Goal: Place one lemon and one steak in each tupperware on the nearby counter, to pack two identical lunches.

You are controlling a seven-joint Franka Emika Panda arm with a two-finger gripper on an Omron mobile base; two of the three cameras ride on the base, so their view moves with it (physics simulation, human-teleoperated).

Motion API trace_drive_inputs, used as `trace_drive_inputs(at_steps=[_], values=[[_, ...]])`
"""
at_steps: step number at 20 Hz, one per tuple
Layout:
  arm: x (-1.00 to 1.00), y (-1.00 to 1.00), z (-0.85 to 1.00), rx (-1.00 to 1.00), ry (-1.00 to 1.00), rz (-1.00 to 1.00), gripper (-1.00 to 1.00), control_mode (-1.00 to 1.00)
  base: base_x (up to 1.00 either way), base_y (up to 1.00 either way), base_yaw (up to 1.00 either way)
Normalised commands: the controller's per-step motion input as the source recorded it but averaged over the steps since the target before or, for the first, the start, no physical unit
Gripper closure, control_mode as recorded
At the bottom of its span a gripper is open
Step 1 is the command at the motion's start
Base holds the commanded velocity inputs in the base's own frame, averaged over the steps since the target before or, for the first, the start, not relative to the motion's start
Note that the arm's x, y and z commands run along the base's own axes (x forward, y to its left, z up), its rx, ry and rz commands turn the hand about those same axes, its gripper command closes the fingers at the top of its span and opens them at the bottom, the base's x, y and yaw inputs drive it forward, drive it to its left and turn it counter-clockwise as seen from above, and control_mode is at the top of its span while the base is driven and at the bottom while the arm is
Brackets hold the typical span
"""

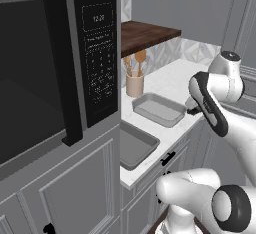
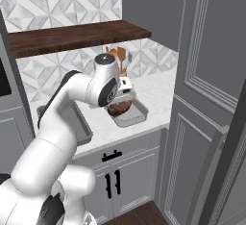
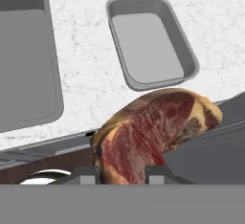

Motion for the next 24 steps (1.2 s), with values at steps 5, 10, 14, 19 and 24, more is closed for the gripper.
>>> trace_drive_inputs(at_steps=[5, 10, 14, 19, 24], values=[[1.0, -0.02, -0.22, 0.0, 0.01, 0.07, 1.0, -1.0, 0.0, 0.0, 0.0], [0.62, 0.0, -0.55, 0.0, 0.0, 0.04, 1.0, -1.0, 0.0, 0.0, 0.0], [0.06, 0.02, -0.38, -0.01, 0.0, 0.0, 1.0, -1.0, 0.0, 0.0, 0.0], [0.64, 0.3, -0.31, 0.0, 0.0, 0.09, 1.0, -1.0, 0.0, 0.0, 0.0], [0.74, 0.14, -0.19, 0.0, 0.0, 0.19, 1.0, -1.0, 0.0, 0.0, 0.0]])
